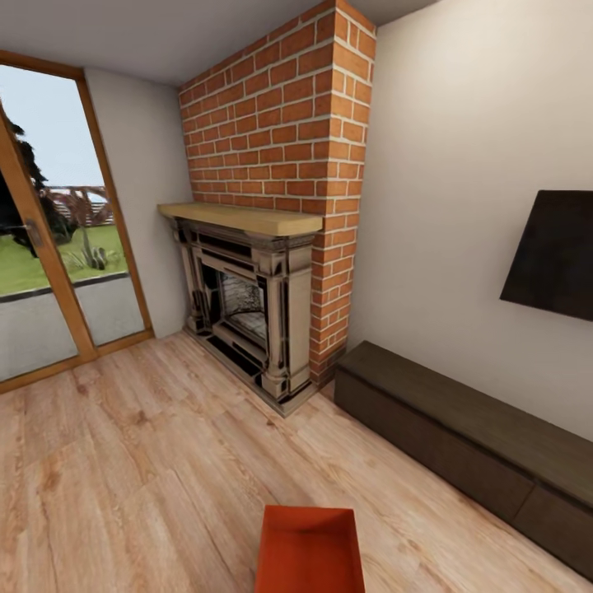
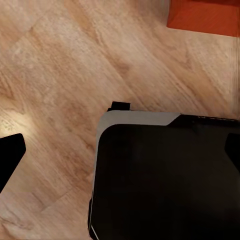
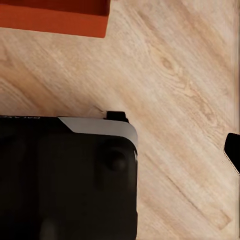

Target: Move the two storage containers from the living room to the garage. In the garage, place one container on the floor and stack the other container on top of it (either order is fine).

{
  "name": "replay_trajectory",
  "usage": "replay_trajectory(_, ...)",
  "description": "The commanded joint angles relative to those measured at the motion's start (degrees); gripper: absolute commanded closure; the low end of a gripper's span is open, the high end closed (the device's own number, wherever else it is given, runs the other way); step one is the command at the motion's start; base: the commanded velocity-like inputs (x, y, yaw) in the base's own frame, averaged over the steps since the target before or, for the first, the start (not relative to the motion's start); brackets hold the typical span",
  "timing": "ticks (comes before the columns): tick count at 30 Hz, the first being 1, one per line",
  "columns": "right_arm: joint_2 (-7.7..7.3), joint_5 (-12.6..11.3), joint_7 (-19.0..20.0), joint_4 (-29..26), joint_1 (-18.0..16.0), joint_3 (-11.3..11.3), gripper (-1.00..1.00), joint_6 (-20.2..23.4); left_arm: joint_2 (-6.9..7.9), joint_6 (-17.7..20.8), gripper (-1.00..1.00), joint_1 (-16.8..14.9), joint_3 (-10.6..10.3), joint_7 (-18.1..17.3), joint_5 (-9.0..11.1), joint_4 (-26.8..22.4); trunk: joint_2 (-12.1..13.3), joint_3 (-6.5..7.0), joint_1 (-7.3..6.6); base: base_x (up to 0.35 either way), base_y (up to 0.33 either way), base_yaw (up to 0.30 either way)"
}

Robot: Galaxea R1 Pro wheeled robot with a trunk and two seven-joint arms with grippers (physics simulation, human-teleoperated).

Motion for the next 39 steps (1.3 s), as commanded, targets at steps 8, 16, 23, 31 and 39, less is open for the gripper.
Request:
replay_trajectory(8, 0.05, -0.5, 0.0, 0.2, -0.1, 0.5, -1.00, -0.3, -0.02, -0.3, -1.00, 0.0, 0.0, 0.1, 0.4, 0.1, -0.1, -0.11, 0.05, 0.125, -0.074, 0.000)
replay_trajectory(16, 0.05, -0.5, 0.0, 0.2, -0.1, 0.3, -1.00, -0.3, -0.02, -0.3, -1.00, 0.0, 0.0, 0.1, 0.4, 0.1, -0.1, -0.11, 0.05, 0.002, -0.001, -0.108)
replay_trajectory(23, 0.05, -0.5, 0.0, 0.2, -0.1, 0.3, -1.00, -0.3, -0.02, -0.3, -1.00, 0.0, 0.0, 0.1, 0.4, 0.1, -0.1, -0.11, 0.05, 0.000, 0.000, -0.136)
replay_trajectory(31, 0.05, -0.5, 0.0, 0.2, -0.1, 0.3, -1.00, -0.3, -0.02, -0.3, -1.00, -0.1, 0.0, 0.1, 0.4, 0.1, -0.1, -0.11, 0.05, 0.000, 0.000, -0.064)
replay_trajectory(39, 0.05, -0.5, 0.0, 0.2, -0.1, 0.3, -1.00, -0.2, -0.02, -0.3, -1.00, -0.1, 0.0, 0.1, 0.4, 0.1, -0.1, -0.11, 0.05, 0.000, 0.000, -0.003)
